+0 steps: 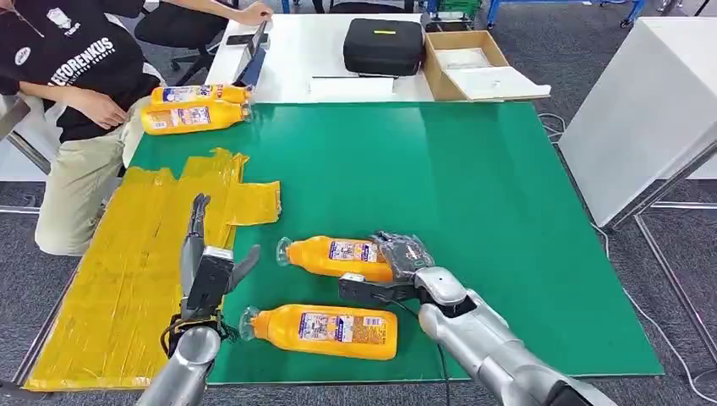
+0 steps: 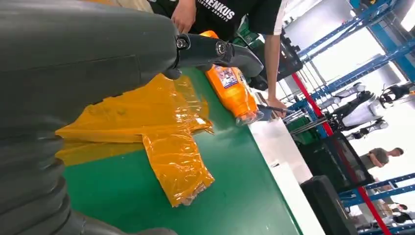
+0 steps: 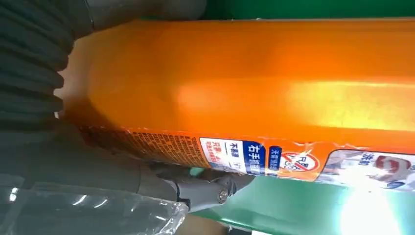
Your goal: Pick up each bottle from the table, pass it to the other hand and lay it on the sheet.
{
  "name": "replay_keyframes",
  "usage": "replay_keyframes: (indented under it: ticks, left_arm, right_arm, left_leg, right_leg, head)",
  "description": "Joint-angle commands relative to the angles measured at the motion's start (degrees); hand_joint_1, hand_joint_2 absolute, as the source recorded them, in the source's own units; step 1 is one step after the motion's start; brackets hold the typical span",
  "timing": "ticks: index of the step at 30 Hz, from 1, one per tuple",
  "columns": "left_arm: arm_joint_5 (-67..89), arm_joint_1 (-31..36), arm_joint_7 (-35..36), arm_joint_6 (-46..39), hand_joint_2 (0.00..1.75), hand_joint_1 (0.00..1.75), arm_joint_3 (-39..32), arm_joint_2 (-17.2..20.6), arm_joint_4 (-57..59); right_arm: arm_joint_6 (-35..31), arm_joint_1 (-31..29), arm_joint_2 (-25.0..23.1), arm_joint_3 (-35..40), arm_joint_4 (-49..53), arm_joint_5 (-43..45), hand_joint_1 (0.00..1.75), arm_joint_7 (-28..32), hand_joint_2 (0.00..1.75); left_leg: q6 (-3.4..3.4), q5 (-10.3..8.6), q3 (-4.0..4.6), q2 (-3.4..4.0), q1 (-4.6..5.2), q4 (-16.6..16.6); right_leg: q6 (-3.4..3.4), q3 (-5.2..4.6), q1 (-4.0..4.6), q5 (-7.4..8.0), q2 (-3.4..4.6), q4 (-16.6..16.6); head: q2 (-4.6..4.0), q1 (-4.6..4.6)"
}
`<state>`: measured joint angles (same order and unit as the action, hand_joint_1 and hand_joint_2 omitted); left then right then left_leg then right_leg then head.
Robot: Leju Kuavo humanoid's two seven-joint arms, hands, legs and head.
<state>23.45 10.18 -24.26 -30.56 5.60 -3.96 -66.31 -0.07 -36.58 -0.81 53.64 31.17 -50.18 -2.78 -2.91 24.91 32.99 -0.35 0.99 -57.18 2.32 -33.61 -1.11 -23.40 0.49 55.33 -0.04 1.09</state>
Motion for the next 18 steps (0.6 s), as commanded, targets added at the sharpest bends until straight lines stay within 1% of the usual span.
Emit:
replay_keyframes:
  ticks: [1,2,4,9,10,11,12,15,16,17,18]
  left_arm:
    - [0.36,0.57,0.02,0.38,1.75,0.0,-1.12,-0.2,2.45]
    - [0.36,0.61,0.02,0.53,1.75,0.0,-1.12,-0.2,2.38]
    - [0.38,0.77,0.08,0.79,1.75,0.0,-1.04,-0.27,2.4]
    - [0.48,1.06,0.28,1.04,1.75,0.0,-0.93,-0.27,2.53]
    - [0.48,1.11,0.32,1.11,1.75,0.0,-0.91,-0.24,2.55]
    - [0.48,1.08,0.36,1.14,1.75,0.0,-0.92,-0.22,2.53]
    - [0.48,1.08,0.36,1.14,1.75,0.0,-0.92,-0.22,2.53]
    - [0.47,1.03,0.36,1.18,1.75,0.0,-0.92,-0.18,2.53]
    - [0.44,0.93,0.37,1.28,1.75,0.0,-0.96,-0.18,2.4]
    - [0.28,0.79,0.37,1.88,1.75,0.0,-1.02,-0.19,2.25]
    - [-0.08,0.67,0.31,2.45,1.75,0.0,-1.14,-0.32,2.11]
  right_arm:
    - [-1.35,0.42,-2.14,-0.1,-6.92,0.89,1.75,1.33,1.75]
    - [-1.6,0.57,-2.19,-0.45,-6.73,1.12,1.73,1.42,1.75]
    - [-2.17,1.0,-2.15,-1.14,-6.42,1.58,1.75,1.56,1.75]
    - [-3.68,1.87,-1.76,-2.3,-5.78,2.26,1.75,2.04,1.75]
    - [-4.42,2.02,-1.7,-2.72,-5.57,2.42,1.75,2.31,1.75]
    - [-5.91,2.19,-1.64,-3.17,-5.15,2.46,1.75,2.46,1.75]
    - [-5.91,2.19,-1.64,-3.17,-5.15,2.46,1.75,2.46,1.75]
    - [-6.36,2.18,-1.72,-3.35,-4.98,2.54,1.75,2.45,1.75]
    - [-7.66,2.32,-1.75,-3.75,-4.73,2.42,1.75,2.59,1.75]
    - [-11.31,2.96,-1.88,-5.26,-3.64,2.96,1.75,3.82,1.75]
    - [-12.76,3.42,-2.07,-6.55,-2.89,3.92,1.75,4.78,1.75]
  left_leg:
    - [0.15,-0.02,-0.1,-0.07,-0.04,0.05]
    - [0.36,-0.04,-0.12,-0.11,-0.12,0.1]
    - [0.21,0.0,-0.14,-0.08,-0.09,0.06]
    - [0.23,-0.01,-0.19,-0.12,-0.09,0.06]
    - [0.15,-0.01,-0.16,-0.09,-0.07,0.04]
    - [0.26,-0.03,-0.18,-0.16,-0.1,0.07]
    - [0.16,-0.02,-0.15,-0.12,-0.06,0.04]
    - [0.23,-0.02,-0.13,-0.13,-0.09,0.04]
    - [0.17,-0.01,-0.13,-0.09,-0.05,0.04]
    - [0.27,0.0,-0.16,-0.11,-0.11,0.06]
    - [0.18,0.0,-0.14,-0.11,-0.08,0.03]
  right_leg:
    - [-0.09,0.15,0.04,0.0,-0.11,-0.07]
    - [-0.22,0.22,0.12,0.02,-0.2,-0.17]
    - [-0.13,0.22,0.09,-0.01,-0.12,-0.11]
    - [-0.14,0.27,0.09,-0.02,-0.19,-0.11]
    - [-0.1,0.22,0.07,-0.01,-0.15,-0.09]
    - [-0.16,0.26,0.1,-0.01,-0.24,-0.13]
    - [-0.1,0.22,0.07,-0.01,-0.17,-0.08]
    - [-0.14,0.21,0.09,0.0,-0.19,-0.1]
    - [-0.1,0.19,0.05,0.0,-0.13,-0.07]
    - [-0.16,0.25,0.11,-0.01,-0.18,-0.13]
    - [-0.11,0.22,0.08,-0.01,-0.15,-0.09]
  head:
    - [0.0,-0.02]
    - [0.0,0.0]
    - [0.0,-0.02]
    - [0.0,0.0]
    - [0.0,0.0]
    - [0.02,0.0]
    - [0.0,0.0]
    - [0.02,-0.02]
    - [0.0,0.02]
    - [0.0,0.0]
    - [0.0,-0.02]
